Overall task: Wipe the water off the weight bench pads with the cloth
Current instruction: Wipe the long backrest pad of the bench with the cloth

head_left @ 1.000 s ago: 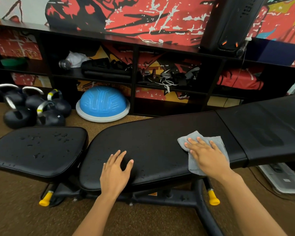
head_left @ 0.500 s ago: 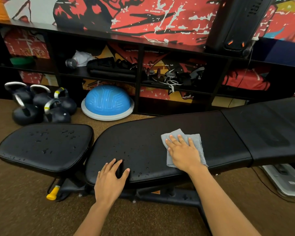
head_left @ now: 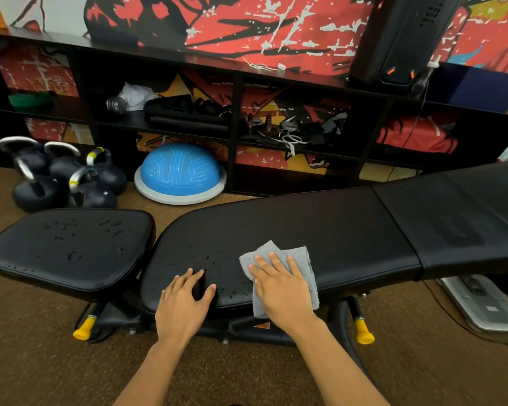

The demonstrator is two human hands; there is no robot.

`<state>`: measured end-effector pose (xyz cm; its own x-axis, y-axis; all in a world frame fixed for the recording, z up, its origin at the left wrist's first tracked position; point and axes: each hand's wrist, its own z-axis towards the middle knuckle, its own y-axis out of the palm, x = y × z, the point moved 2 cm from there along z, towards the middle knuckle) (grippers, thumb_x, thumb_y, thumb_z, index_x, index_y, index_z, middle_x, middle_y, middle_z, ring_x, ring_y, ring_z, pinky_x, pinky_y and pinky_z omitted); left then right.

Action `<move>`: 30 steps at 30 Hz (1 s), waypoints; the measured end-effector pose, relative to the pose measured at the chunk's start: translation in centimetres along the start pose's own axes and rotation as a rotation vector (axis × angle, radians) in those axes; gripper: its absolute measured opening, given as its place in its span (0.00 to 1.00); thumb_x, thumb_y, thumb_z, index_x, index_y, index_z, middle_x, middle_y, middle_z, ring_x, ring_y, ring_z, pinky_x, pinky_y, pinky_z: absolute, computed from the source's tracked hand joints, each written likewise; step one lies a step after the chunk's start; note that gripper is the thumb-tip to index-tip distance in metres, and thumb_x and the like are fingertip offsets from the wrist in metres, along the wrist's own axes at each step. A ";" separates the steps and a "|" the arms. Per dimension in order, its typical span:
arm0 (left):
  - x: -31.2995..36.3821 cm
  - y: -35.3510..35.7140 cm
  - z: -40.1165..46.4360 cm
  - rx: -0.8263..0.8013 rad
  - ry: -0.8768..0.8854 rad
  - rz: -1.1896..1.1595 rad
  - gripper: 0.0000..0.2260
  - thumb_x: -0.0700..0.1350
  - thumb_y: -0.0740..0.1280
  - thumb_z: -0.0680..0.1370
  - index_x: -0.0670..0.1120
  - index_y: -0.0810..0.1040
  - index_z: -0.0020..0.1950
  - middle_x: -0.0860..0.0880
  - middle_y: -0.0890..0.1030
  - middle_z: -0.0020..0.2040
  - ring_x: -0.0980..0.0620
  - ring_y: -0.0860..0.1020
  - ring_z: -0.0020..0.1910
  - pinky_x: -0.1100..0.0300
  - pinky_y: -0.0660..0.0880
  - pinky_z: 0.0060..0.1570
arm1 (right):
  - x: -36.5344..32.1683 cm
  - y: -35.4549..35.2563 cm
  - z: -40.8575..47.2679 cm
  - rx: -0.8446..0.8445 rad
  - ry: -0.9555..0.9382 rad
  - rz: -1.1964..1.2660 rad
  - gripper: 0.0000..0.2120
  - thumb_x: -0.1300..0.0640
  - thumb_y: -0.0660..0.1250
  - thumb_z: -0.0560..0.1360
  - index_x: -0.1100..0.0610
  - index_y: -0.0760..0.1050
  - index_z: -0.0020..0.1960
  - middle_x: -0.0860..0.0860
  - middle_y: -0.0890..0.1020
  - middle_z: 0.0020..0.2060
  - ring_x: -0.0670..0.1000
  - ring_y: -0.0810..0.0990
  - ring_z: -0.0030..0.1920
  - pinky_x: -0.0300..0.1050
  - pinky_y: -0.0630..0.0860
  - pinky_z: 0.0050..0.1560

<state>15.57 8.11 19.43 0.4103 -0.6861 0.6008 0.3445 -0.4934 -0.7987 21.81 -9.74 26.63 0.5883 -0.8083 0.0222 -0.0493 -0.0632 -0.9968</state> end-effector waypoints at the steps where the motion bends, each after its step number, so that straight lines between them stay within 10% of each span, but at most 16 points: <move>1: 0.0 0.0 0.0 0.000 0.000 0.001 0.24 0.62 0.58 0.76 0.56 0.68 0.70 0.54 0.65 0.73 0.52 0.59 0.74 0.51 0.59 0.72 | 0.1 0.1 -0.4 0.011 0.024 -0.007 0.28 0.49 0.42 0.75 0.47 0.75 0.64 0.45 0.76 0.65 0.50 0.72 0.68 0.55 0.66 0.68; 13: -0.1 0.1 0.0 0.000 0.012 0.016 0.24 0.63 0.58 0.76 0.57 0.67 0.71 0.54 0.65 0.73 0.52 0.59 0.74 0.51 0.58 0.72 | 4.5 -1.4 -3.6 0.077 0.059 -0.045 0.20 0.47 0.52 0.73 0.40 0.79 0.56 0.39 0.81 0.57 0.44 0.79 0.60 0.48 0.75 0.58; 18: -0.2 0.1 0.0 -0.005 0.011 0.016 0.24 0.63 0.58 0.76 0.57 0.67 0.71 0.54 0.65 0.73 0.52 0.59 0.74 0.51 0.58 0.73 | 7.7 -3.1 -2.3 0.017 0.077 -0.037 0.22 0.46 0.43 0.81 0.41 0.57 0.74 0.40 0.55 0.76 0.46 0.51 0.76 0.50 0.48 0.74; 30: 0.0 0.0 -0.1 -0.008 -0.011 0.006 0.24 0.64 0.57 0.76 0.59 0.66 0.71 0.57 0.63 0.74 0.54 0.57 0.74 0.54 0.58 0.73 | 8.9 -3.5 9.2 -0.131 0.170 -0.058 0.23 0.49 0.44 0.82 0.49 0.49 0.77 0.48 0.48 0.78 0.55 0.44 0.77 0.61 0.44 0.73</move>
<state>15.47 8.04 19.43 0.4215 -0.6831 0.5964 0.3353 -0.4937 -0.8024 34.64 -11.29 29.63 0.4491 -0.8875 0.1030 -0.1307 -0.1793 -0.9751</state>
